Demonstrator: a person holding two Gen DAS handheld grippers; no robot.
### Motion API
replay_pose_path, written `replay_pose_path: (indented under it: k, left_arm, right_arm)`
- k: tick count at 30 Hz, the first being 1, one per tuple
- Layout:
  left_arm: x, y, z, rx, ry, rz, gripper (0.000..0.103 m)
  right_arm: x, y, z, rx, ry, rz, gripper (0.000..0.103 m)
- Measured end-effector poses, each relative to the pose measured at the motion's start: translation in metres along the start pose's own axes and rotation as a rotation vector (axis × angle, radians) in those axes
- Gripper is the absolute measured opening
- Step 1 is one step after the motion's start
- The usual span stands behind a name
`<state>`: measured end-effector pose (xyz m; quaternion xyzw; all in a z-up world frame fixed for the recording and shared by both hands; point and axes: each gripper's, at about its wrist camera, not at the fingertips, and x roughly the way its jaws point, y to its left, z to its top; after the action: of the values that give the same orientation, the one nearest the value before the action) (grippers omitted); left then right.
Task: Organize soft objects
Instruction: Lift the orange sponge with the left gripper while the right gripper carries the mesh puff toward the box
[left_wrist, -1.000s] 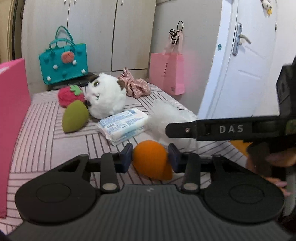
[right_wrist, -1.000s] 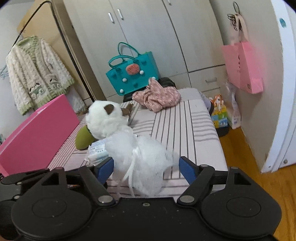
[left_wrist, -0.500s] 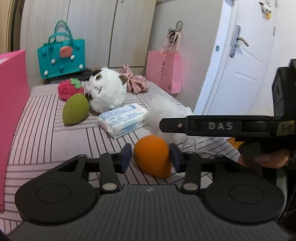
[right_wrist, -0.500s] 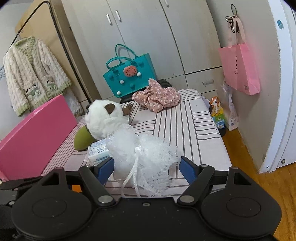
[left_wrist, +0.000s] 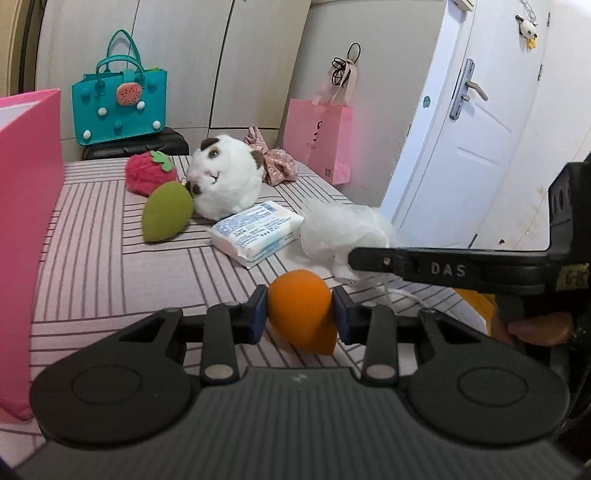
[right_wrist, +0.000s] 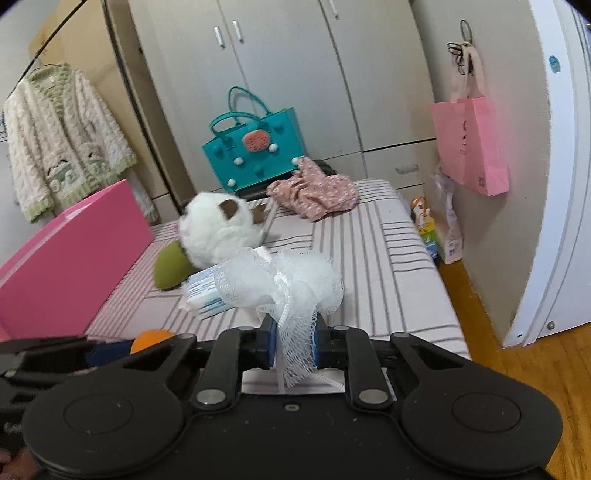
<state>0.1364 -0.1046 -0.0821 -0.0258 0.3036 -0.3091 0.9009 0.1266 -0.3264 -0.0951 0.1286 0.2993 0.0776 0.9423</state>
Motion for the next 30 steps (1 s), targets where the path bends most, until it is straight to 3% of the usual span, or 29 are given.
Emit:
replay_pose_path:
  k: [4,7,10,12,18,22,26,30]
  left_arm:
    - [-0.013,0.002,0.0,0.004,-0.007,0.002,0.035]
    - [-0.024,0.002,0.001,0.014,0.0,0.0,0.035]
    - [-0.03,0.004,0.008,-0.011,0.102,-0.037,0.036]
    - [-0.039,0.006,0.01,-0.028,0.121,-0.09,0.036]
    - [-0.062,0.006,0.006,0.018,0.14,-0.031,0.036]
    - [-0.083,0.015,-0.002,0.029,0.126,-0.05,0.036]
    - [-0.094,0.023,-0.007,0.016,0.157,-0.041,0.036]
    - [-0.112,0.026,-0.007,0.028,0.165,-0.032,0.036]
  right_arm:
    - [-0.01,0.011,-0.001,-0.019,0.016,0.018,0.021]
    - [-0.015,0.015,-0.002,0.027,0.062,0.088,0.021]
    - [-0.016,0.017,-0.008,0.107,0.133,0.202,0.021]
    - [-0.019,0.024,-0.009,0.076,0.148,0.185,0.021]
    - [-0.032,0.045,-0.004,-0.017,0.185,0.18,0.021]
    - [-0.045,0.061,0.008,-0.102,0.213,0.181,0.021]
    - [-0.063,0.073,0.012,-0.12,0.235,0.319,0.021]
    - [-0.076,0.091,0.011,-0.179,0.245,0.366,0.021]
